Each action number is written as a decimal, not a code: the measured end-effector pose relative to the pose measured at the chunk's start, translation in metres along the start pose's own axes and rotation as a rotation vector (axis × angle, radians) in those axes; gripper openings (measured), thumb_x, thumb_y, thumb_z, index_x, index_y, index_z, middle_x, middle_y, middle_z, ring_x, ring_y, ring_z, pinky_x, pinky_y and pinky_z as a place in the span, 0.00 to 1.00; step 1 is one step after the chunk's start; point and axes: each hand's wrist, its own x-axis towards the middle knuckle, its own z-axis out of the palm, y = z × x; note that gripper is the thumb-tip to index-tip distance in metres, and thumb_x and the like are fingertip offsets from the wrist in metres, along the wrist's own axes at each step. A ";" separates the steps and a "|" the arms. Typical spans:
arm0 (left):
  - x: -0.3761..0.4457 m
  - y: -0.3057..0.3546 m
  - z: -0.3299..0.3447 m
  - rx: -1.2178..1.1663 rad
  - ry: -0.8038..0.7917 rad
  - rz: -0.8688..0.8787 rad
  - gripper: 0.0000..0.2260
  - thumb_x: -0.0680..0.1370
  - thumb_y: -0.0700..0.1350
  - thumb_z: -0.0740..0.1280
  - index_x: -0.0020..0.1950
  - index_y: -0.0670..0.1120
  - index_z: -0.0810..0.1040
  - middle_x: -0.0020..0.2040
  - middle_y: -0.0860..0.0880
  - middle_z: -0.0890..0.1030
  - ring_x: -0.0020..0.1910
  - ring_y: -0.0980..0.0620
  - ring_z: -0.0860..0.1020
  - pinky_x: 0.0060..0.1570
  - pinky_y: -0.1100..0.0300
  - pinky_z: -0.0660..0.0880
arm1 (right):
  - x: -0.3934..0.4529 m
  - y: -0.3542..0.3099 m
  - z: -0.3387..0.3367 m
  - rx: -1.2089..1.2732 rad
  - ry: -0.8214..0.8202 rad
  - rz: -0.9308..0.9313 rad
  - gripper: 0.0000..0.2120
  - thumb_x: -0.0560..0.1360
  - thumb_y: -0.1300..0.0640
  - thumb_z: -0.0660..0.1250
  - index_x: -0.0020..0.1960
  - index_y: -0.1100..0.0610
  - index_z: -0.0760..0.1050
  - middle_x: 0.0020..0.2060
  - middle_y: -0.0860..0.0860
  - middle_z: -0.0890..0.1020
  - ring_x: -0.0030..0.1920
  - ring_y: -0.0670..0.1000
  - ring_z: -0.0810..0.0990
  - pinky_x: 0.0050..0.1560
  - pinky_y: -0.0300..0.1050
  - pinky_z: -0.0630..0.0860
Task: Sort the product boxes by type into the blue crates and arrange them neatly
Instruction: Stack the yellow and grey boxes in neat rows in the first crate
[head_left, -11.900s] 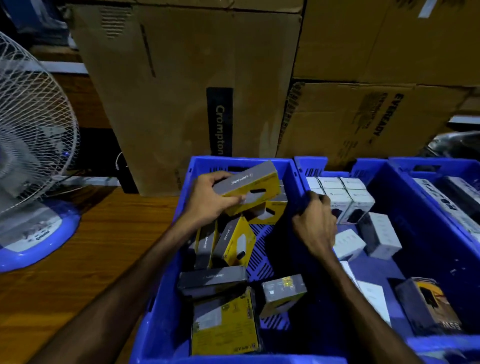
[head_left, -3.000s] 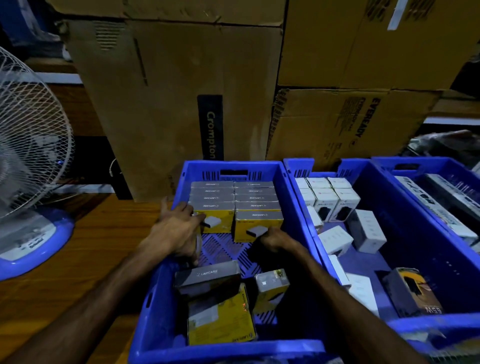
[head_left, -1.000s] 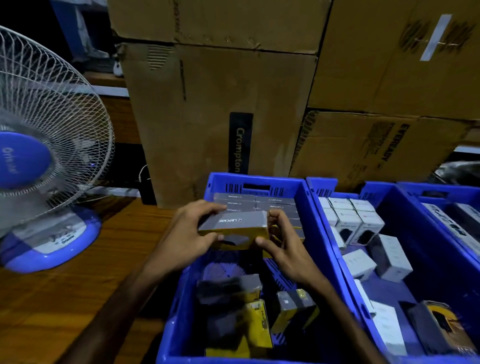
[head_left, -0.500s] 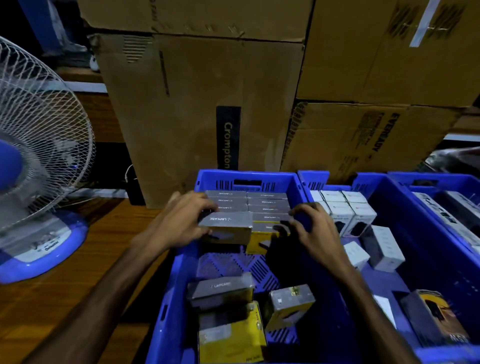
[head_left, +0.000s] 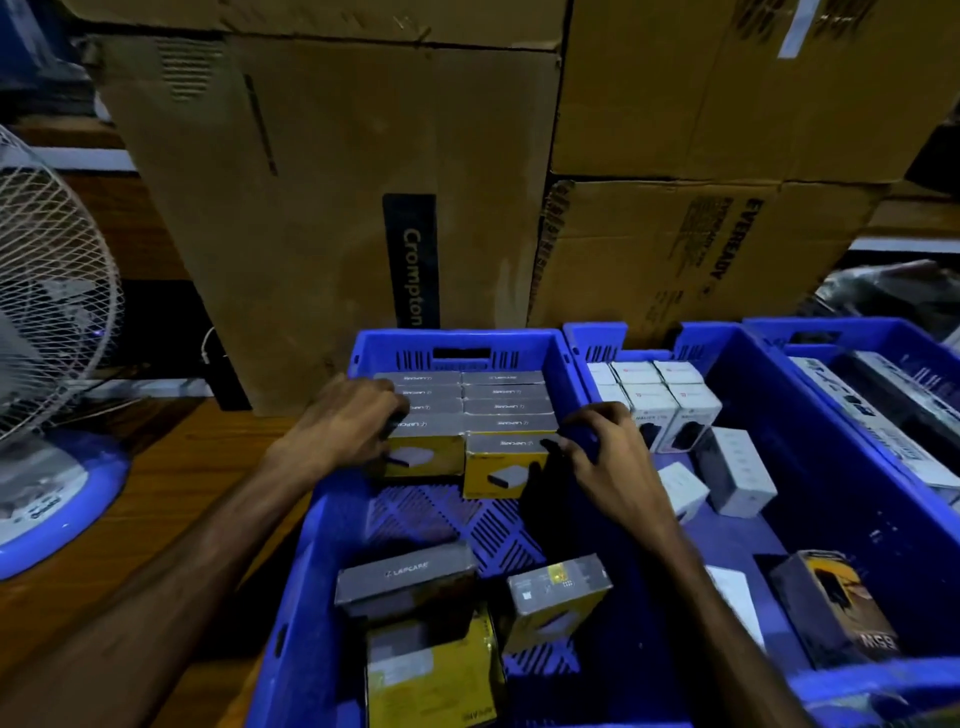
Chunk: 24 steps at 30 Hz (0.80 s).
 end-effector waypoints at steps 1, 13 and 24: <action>0.004 0.001 0.000 0.007 -0.013 -0.008 0.10 0.76 0.53 0.74 0.54 0.54 0.77 0.54 0.53 0.78 0.52 0.51 0.78 0.51 0.54 0.75 | 0.000 0.000 -0.001 0.018 0.009 0.018 0.12 0.78 0.51 0.71 0.59 0.52 0.81 0.62 0.50 0.74 0.63 0.55 0.77 0.64 0.57 0.76; 0.023 0.012 0.014 0.214 0.053 -0.019 0.09 0.79 0.51 0.71 0.56 0.48 0.80 0.53 0.49 0.80 0.51 0.48 0.80 0.55 0.49 0.76 | -0.002 -0.005 -0.004 0.021 0.021 0.090 0.20 0.78 0.56 0.71 0.69 0.55 0.76 0.68 0.58 0.73 0.67 0.62 0.75 0.65 0.55 0.73; 0.022 0.040 0.018 0.241 0.009 -0.010 0.22 0.75 0.42 0.75 0.65 0.42 0.71 0.59 0.41 0.78 0.54 0.38 0.82 0.43 0.47 0.75 | -0.006 -0.014 -0.007 -0.026 0.027 0.106 0.19 0.78 0.56 0.70 0.69 0.56 0.76 0.68 0.58 0.74 0.66 0.63 0.76 0.64 0.54 0.73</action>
